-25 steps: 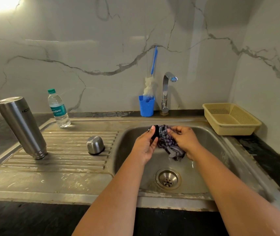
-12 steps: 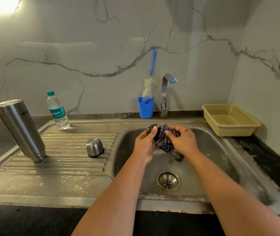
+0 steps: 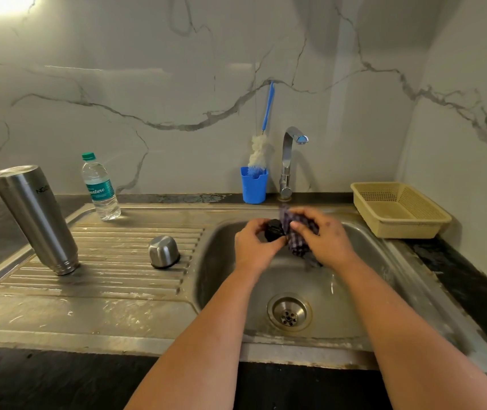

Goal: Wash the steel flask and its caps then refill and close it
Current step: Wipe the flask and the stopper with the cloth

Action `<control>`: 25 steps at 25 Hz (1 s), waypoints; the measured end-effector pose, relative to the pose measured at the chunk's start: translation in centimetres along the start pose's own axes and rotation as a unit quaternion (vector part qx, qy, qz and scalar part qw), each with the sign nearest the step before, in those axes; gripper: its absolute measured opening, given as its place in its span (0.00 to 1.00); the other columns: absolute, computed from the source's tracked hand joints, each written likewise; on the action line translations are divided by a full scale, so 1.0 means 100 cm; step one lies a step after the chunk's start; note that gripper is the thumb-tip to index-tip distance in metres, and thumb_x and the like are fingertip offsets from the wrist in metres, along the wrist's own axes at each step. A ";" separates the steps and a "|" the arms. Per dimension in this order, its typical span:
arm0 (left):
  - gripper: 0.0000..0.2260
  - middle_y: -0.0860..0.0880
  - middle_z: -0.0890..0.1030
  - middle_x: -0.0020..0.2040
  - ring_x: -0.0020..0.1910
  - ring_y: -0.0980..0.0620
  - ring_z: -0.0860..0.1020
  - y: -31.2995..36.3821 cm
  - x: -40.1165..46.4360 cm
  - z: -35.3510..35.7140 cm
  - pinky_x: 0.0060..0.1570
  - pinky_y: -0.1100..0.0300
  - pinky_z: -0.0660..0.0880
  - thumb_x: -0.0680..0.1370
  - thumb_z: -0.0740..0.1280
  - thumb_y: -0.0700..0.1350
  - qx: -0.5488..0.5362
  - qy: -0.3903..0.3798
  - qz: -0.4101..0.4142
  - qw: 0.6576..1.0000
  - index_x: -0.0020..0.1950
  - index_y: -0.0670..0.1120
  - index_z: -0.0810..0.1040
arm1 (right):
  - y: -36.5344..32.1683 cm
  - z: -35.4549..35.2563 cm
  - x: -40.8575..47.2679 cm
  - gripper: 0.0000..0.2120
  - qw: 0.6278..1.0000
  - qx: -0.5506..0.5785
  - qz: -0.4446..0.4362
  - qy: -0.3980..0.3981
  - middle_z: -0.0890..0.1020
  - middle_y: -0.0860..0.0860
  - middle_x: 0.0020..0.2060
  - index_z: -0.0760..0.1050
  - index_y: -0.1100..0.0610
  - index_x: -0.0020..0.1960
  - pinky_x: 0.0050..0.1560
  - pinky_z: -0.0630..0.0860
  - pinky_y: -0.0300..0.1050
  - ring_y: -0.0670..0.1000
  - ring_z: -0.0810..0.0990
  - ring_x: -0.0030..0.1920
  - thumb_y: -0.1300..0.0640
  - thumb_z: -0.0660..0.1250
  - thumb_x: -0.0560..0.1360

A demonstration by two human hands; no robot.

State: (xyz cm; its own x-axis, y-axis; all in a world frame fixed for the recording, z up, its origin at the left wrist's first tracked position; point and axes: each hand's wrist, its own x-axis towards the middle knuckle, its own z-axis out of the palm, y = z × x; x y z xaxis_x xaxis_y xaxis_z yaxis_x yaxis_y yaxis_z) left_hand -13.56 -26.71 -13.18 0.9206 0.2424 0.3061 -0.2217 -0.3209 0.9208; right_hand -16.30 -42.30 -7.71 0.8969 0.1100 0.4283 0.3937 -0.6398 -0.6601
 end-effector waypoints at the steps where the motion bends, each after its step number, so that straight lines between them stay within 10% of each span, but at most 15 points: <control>1: 0.21 0.53 0.82 0.54 0.55 0.57 0.77 0.000 -0.001 -0.001 0.54 0.68 0.72 0.68 0.79 0.47 0.046 -0.003 0.050 0.998 0.58 0.49 0.79 | -0.001 0.004 -0.001 0.15 0.999 -0.009 -0.023 -0.032 0.78 0.44 0.56 0.75 0.49 0.65 0.49 0.61 0.24 0.40 0.71 0.55 0.55 0.65 0.78; 8: 0.20 0.53 0.83 0.51 0.52 0.57 0.80 -0.005 0.003 -0.006 0.57 0.57 0.79 0.66 0.80 0.45 0.081 -0.006 0.071 0.994 0.56 0.50 0.80 | 0.003 0.008 0.003 0.15 0.992 -0.077 -0.041 -0.094 0.78 0.47 0.56 0.78 0.49 0.62 0.51 0.61 0.20 0.40 0.71 0.54 0.58 0.68 0.76; 14: 0.21 0.57 0.81 0.48 0.48 0.63 0.79 0.000 -0.002 -0.005 0.49 0.73 0.74 0.66 0.81 0.43 0.062 -0.055 0.072 0.994 0.56 0.48 0.80 | 0.007 0.003 0.005 0.17 0.993 -0.090 -0.034 -0.070 0.78 0.48 0.58 0.76 0.51 0.65 0.62 0.64 0.36 0.42 0.72 0.55 0.59 0.66 0.77; 25: 0.22 0.52 0.83 0.50 0.50 0.57 0.81 -0.002 -0.001 -0.007 0.55 0.57 0.80 0.65 0.81 0.40 -0.018 -0.029 0.000 0.999 0.55 0.48 0.80 | 0.003 0.005 0.006 0.14 0.988 -0.093 -0.053 -0.107 0.80 0.47 0.57 0.79 0.49 0.61 0.59 0.62 0.34 0.45 0.74 0.58 0.59 0.67 0.76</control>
State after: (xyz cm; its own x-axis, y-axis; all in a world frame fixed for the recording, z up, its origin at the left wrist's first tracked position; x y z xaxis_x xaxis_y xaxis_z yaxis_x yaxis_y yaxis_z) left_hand -13.87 -26.00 -13.27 0.9373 0.1887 0.2930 -0.2326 -0.2872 0.9292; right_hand -15.58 -42.02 -7.93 0.8821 0.3303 0.3358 0.4624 -0.7426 -0.4845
